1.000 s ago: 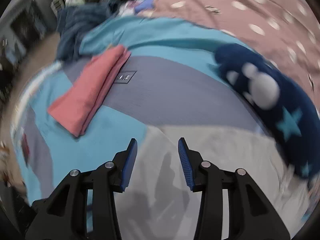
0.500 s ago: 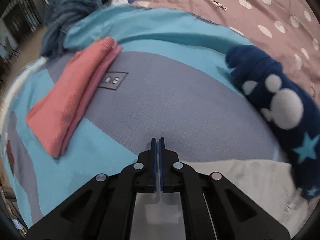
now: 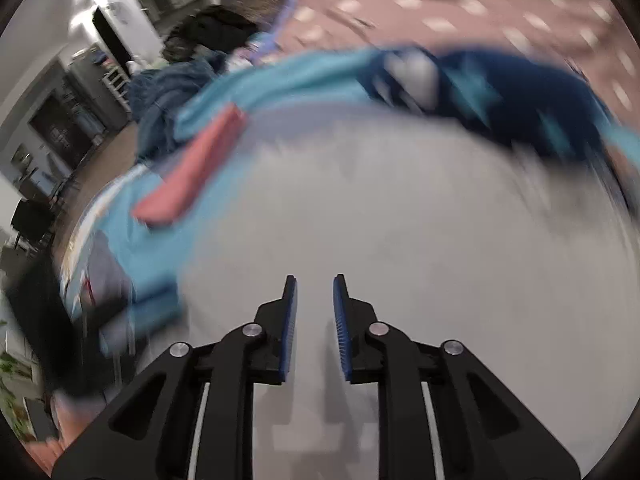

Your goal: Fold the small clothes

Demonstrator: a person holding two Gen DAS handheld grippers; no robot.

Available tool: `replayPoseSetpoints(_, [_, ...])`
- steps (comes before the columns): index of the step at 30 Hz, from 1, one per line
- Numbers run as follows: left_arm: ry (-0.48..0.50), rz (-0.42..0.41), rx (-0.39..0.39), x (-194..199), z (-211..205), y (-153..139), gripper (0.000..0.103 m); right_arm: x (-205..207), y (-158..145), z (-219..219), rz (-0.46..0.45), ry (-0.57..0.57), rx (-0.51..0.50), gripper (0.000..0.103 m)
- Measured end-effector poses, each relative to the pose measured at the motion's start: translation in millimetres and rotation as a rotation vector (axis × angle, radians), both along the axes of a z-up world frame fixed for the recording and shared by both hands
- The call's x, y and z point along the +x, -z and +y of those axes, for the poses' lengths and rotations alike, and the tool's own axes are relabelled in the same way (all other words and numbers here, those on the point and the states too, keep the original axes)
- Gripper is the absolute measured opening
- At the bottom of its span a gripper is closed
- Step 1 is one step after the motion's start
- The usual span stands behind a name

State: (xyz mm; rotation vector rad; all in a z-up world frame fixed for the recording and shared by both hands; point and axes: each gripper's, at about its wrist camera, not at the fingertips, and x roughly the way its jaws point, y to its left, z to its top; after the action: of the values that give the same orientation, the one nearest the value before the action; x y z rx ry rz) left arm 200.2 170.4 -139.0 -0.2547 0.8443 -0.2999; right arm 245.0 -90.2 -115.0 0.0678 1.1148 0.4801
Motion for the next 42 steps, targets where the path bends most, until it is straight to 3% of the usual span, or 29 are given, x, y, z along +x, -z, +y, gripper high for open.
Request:
replayPoseSetpoints(1, [-0.003,0.016,-0.027,3,4,4,0.045,-14,14,-18,0.012,0.045,0.004,0.028])
replayPoseSetpoints(3, [-0.015,0.014,-0.039,3,8,5,0.045,-37,21,-43,-0.056,0.068,0.118,0.024])
replayPoseSetpoints(7, [-0.023,0.009,0.058,1,-5,6,0.045,-74,5,-71,-0.057,0.191,0.166,0.025])
replayPoseSetpoints(11, [-0.044,-0.006,0.146,-5,-14,2,0.045,-112,-19,-116,-0.147,0.275,0.180,0.025])
replayPoseSetpoints(14, [-0.096,-0.050,0.247,-14,-20,-16,0.044,-132,-29,-181,-0.191,0.433,0.191,0.030])
replayPoseSetpoints(15, [-0.087,-0.078,0.242,-18,-26,-26,0.045,-138,-27,-200,-0.193,0.480,0.197,0.031])
replayPoseSetpoints(17, [-0.057,-0.120,0.220,-24,-44,-45,0.055,-154,-23,-254,-0.187,0.630,0.202,0.033])
replayPoseSetpoints(21, [0.052,-0.181,0.313,-27,-106,-63,0.062,-195,-6,-360,-0.170,0.931,0.270,0.038])
replayPoseSetpoints(23, [0.108,-0.176,0.333,-21,-139,-61,0.064,-209,5,-400,-0.159,1.055,0.332,0.043])
replayPoseSetpoints(27, [0.140,-0.104,0.286,2,-179,-42,0.065,-241,36,-482,-0.141,1.328,0.500,0.050])
replayPoseSetpoints(30, [0.131,-0.052,0.286,19,-201,-25,0.065,-250,52,-518,-0.113,1.458,0.526,0.056])
replayPoseSetpoints(34, [0.136,0.014,0.326,31,-221,-1,0.066,-243,75,-544,-0.097,1.523,0.605,0.056])
replayPoseSetpoints(38, [0.136,-0.007,0.358,28,-226,5,0.068,-220,72,-550,-0.127,1.531,0.543,0.056])
replayPoseSetpoints(39, [0.136,-0.009,0.355,27,-225,5,0.069,-215,74,-554,-0.120,1.539,0.529,0.056])
replayPoseSetpoints(41, [0.137,-0.009,0.347,28,-225,6,0.069,-216,78,-563,-0.122,1.539,0.556,0.037])
replayPoseSetpoints(42, [0.138,-0.009,0.342,28,-224,6,0.069,-211,80,-562,-0.121,1.532,0.579,0.017])
